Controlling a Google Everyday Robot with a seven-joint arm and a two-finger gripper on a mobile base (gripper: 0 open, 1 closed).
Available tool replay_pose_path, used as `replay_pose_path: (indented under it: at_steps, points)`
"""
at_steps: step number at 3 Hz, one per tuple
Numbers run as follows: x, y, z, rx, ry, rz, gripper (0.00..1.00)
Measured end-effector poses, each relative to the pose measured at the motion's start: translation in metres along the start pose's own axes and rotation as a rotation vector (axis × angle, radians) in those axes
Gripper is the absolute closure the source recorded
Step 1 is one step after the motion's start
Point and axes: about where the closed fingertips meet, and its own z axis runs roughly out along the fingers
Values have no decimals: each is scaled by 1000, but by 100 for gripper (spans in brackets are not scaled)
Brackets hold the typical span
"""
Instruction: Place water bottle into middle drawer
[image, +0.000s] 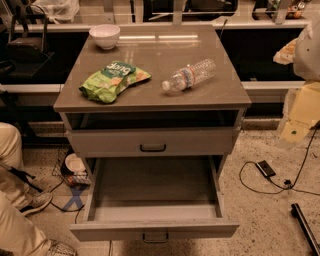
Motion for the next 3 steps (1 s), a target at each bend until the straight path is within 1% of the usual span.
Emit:
replay_pose_path:
  at_steps: [1,2,3]
  points:
    - [0,0,0,0,0,0,0]
    - [-12,-28,19,32,-40,-37,0]
    - [-38,-68,59,66,-75,-94,0]
